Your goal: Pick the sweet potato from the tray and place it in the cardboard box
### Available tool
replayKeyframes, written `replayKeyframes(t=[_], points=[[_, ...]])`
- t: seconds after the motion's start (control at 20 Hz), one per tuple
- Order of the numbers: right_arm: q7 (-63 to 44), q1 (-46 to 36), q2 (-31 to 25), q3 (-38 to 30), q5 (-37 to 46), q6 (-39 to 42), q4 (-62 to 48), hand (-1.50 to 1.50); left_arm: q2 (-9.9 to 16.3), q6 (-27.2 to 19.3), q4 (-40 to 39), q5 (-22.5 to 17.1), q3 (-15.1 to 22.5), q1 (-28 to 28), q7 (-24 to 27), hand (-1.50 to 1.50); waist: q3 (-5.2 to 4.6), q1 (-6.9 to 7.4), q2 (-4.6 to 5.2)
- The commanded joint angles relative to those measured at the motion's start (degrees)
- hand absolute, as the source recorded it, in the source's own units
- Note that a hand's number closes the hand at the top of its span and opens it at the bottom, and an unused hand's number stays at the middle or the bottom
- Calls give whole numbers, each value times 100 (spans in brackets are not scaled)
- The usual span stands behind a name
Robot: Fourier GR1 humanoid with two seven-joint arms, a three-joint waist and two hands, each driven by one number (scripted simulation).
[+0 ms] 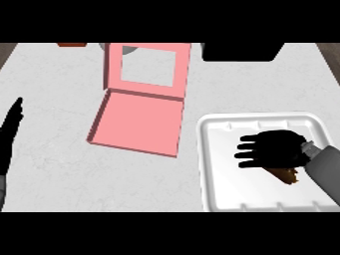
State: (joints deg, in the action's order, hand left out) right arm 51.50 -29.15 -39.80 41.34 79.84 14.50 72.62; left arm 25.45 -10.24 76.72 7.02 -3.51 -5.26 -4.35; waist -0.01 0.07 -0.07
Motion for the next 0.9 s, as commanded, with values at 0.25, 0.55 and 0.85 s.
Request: replayKeyframes(t=[0.25, 0.55, 0.85], points=[[270, 364, -212, -117, 277, 775, 959, -150, -51, 201, 302, 57, -135, 175, -199, 0, 0, 9, -6], [-490, 938, 87, -103, 1098, 308, 709, -150, -417, -95, -33, 379, -86, -40, 6, 0, 0, -15, 3], [-250, 634, 628, -603, 1326, -429, -475, 150, -191, 304, -115, 259, -385, 13, 242, 0, 2, 41, 16]])
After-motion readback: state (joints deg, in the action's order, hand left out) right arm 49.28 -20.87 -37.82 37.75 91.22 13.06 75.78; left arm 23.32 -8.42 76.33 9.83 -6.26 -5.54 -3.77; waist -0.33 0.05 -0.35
